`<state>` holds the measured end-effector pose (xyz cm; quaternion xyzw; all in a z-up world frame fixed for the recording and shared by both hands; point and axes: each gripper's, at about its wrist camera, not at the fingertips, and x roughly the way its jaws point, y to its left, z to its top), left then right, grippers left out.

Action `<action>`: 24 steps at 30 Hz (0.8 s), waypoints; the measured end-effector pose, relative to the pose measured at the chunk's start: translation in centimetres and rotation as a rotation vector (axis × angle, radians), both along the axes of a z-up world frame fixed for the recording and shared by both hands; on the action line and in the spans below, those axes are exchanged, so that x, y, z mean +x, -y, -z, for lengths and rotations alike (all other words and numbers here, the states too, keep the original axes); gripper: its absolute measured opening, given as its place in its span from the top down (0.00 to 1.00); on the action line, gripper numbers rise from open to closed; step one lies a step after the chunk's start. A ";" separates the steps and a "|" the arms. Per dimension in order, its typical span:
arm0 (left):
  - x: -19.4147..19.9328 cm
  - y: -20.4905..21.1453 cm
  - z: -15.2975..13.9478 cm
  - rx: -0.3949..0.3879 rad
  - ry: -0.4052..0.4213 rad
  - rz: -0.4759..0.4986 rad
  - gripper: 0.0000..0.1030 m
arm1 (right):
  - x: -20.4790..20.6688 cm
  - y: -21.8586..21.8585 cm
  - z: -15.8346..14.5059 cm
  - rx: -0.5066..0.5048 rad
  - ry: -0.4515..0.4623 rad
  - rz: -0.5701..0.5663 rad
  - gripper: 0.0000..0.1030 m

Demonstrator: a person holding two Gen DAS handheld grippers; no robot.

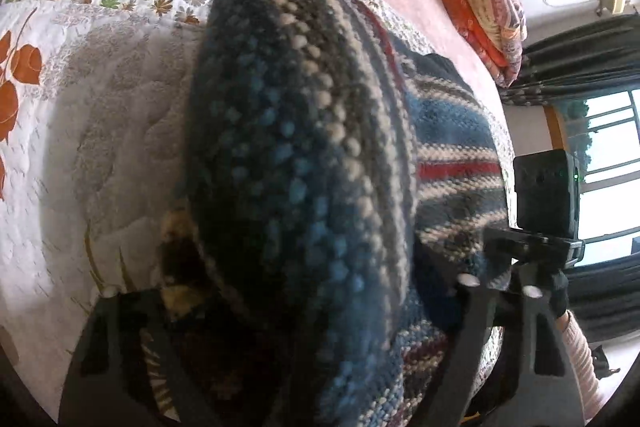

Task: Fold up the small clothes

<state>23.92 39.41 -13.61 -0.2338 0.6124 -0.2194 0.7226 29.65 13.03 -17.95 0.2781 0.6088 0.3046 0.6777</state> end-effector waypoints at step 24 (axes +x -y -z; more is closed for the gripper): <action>-13.4 16.1 -9.1 -0.151 0.125 0.158 0.57 | -13.3 16.5 -11.6 -0.076 0.172 -0.074 0.43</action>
